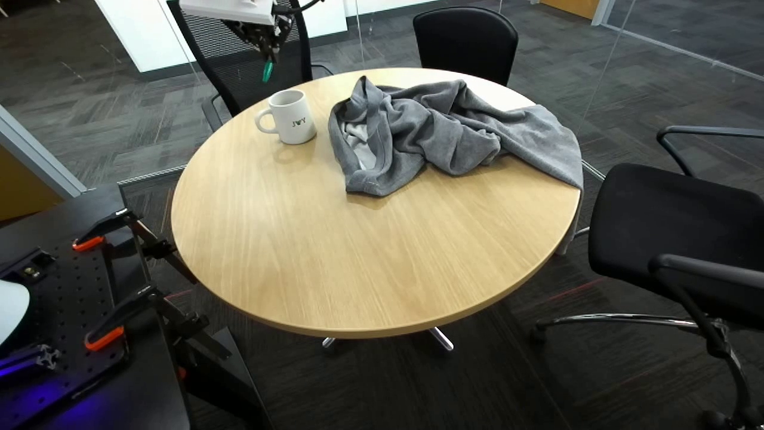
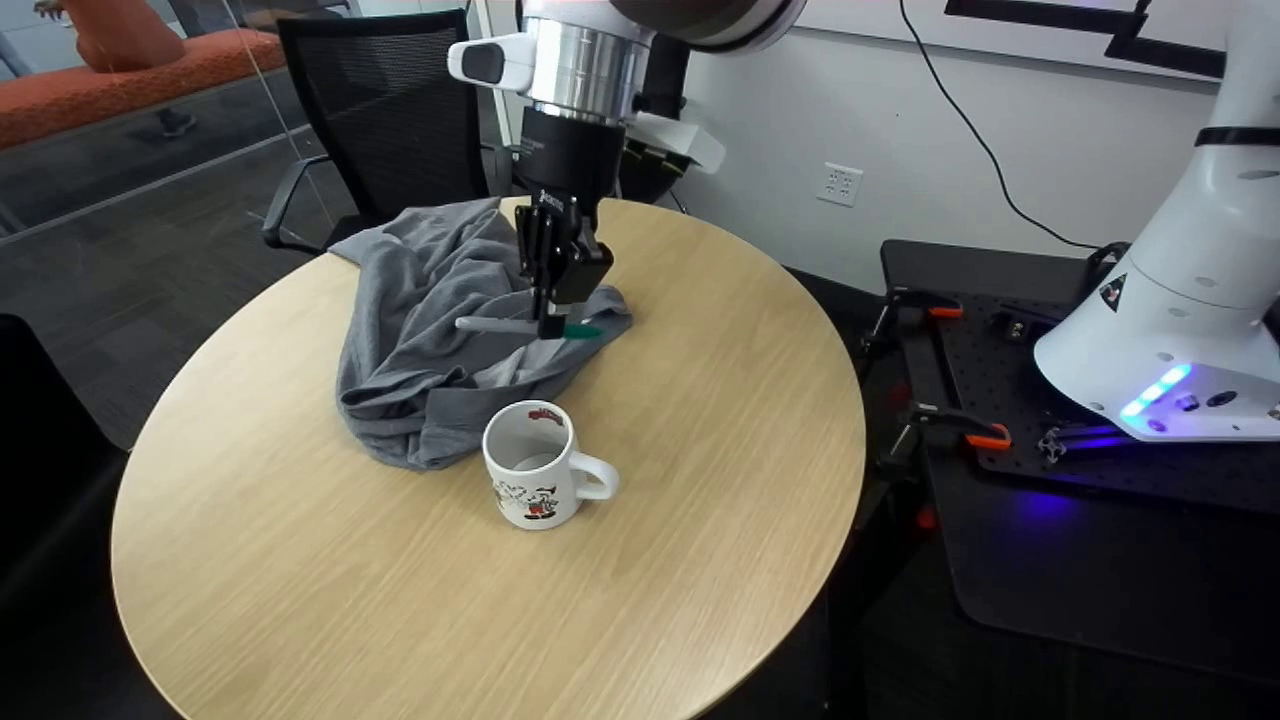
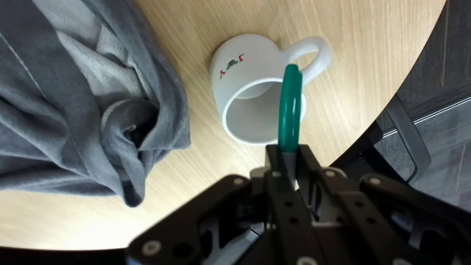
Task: Pick up the green marker and put it in the white mug
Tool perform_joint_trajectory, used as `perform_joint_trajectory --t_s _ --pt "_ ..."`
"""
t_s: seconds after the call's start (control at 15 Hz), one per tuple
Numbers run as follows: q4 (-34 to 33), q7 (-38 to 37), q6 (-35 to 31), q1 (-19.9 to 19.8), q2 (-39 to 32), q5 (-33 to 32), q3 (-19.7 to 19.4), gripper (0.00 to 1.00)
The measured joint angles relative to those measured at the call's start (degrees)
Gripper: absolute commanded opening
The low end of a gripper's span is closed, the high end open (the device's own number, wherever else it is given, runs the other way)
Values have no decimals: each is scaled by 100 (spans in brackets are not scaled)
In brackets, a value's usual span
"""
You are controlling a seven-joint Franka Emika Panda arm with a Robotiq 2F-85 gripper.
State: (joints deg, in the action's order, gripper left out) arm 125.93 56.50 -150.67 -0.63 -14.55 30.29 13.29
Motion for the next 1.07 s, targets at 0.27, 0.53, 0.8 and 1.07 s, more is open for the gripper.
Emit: perform_joint_trajectory --t_s 0.27,0.53,0.8,1.07 --pt "-163 1629 -466 -200 -342 978 467 4" --pt "-401 3253 -530 -400 -673 2047 742 4" --pt "-596 4560 -526 -696 -988 2894 997 4" --pt "-737 5528 -492 -930 -1259 3433 1165 4"
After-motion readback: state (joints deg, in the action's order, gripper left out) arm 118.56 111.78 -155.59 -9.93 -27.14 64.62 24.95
